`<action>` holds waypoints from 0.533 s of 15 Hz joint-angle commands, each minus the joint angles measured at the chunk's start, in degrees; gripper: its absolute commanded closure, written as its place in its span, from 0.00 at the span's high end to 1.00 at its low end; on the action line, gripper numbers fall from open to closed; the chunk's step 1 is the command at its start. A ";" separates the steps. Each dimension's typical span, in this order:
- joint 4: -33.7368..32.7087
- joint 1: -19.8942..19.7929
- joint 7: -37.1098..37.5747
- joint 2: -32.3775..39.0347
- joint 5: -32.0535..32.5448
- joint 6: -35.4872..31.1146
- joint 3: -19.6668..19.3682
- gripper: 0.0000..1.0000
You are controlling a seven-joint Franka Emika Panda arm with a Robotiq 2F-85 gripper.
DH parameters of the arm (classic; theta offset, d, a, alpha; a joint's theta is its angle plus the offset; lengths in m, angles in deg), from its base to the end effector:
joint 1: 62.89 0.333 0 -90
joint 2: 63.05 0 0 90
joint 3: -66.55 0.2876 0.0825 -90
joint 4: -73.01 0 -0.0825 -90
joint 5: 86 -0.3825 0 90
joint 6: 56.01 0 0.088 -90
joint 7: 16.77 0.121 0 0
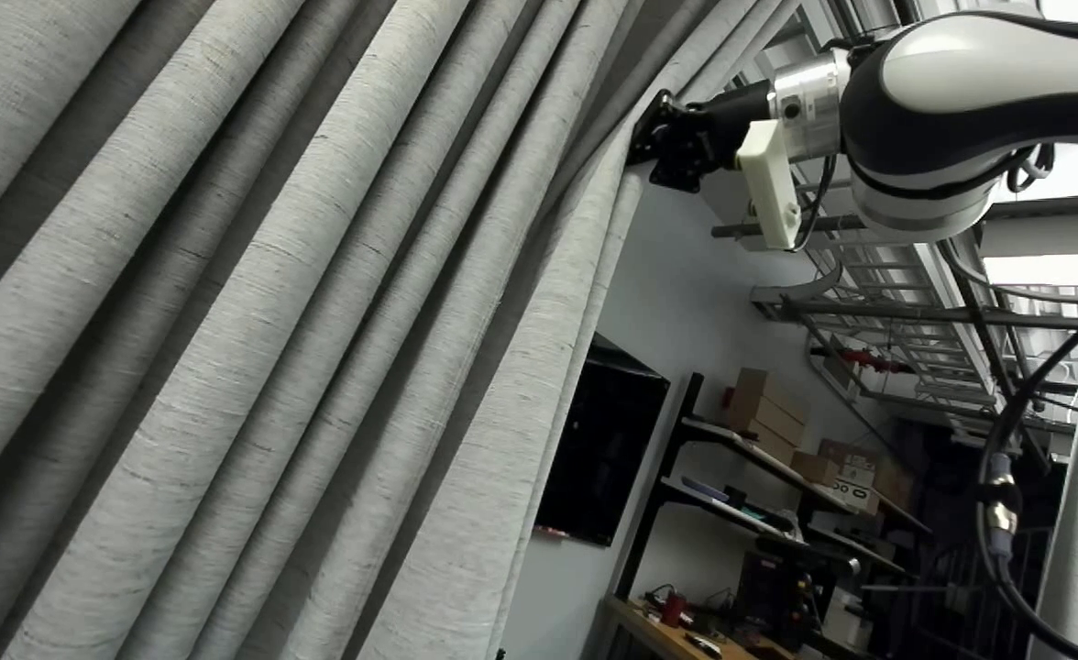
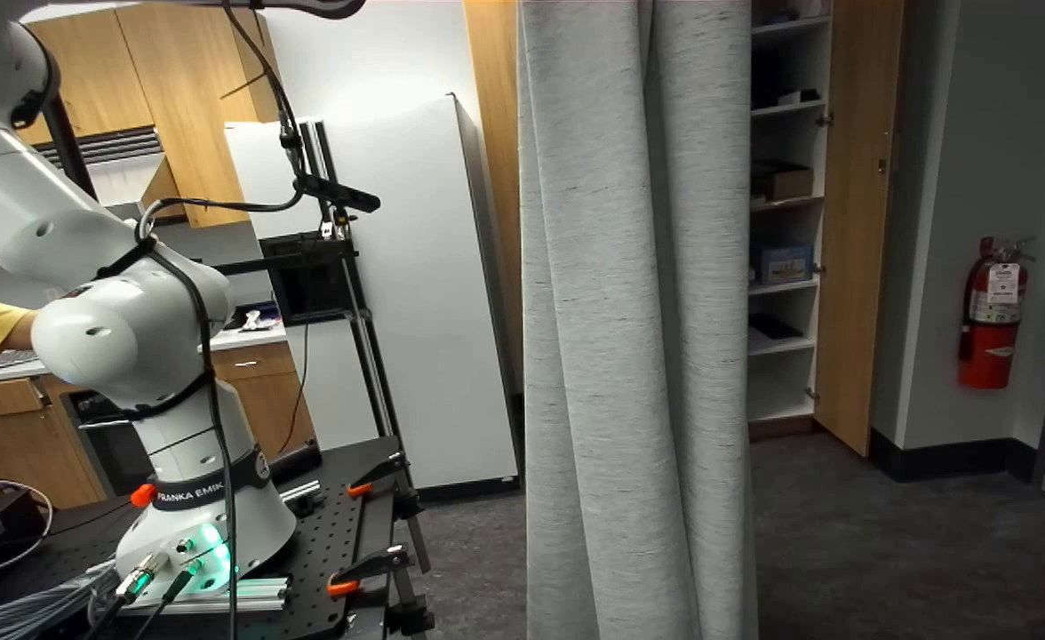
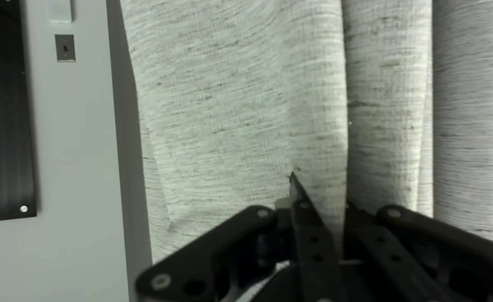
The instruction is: Draw the curtain to the left
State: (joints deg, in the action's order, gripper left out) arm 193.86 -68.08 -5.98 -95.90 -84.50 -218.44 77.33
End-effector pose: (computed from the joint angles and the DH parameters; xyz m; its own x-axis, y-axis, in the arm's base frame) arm 0.4323 0.0745 0.7616 0.2750 -0.0470 0.9603 0.0155 -0.9985 -0.0533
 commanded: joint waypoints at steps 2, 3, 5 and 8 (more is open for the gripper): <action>6.24 3.47 4.19 -3.03 -1.17 3.61 4.55 0.00; 6.22 3.60 4.78 -3.21 -1.26 3.48 5.22 0.00; 6.27 4.24 5.47 -3.53 -1.64 2.77 5.97 0.00; 6.36 5.65 5.97 -3.48 -2.50 1.35 6.80 0.00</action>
State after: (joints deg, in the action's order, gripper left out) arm 194.13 -67.07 -1.86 -98.09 -84.85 -218.52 81.58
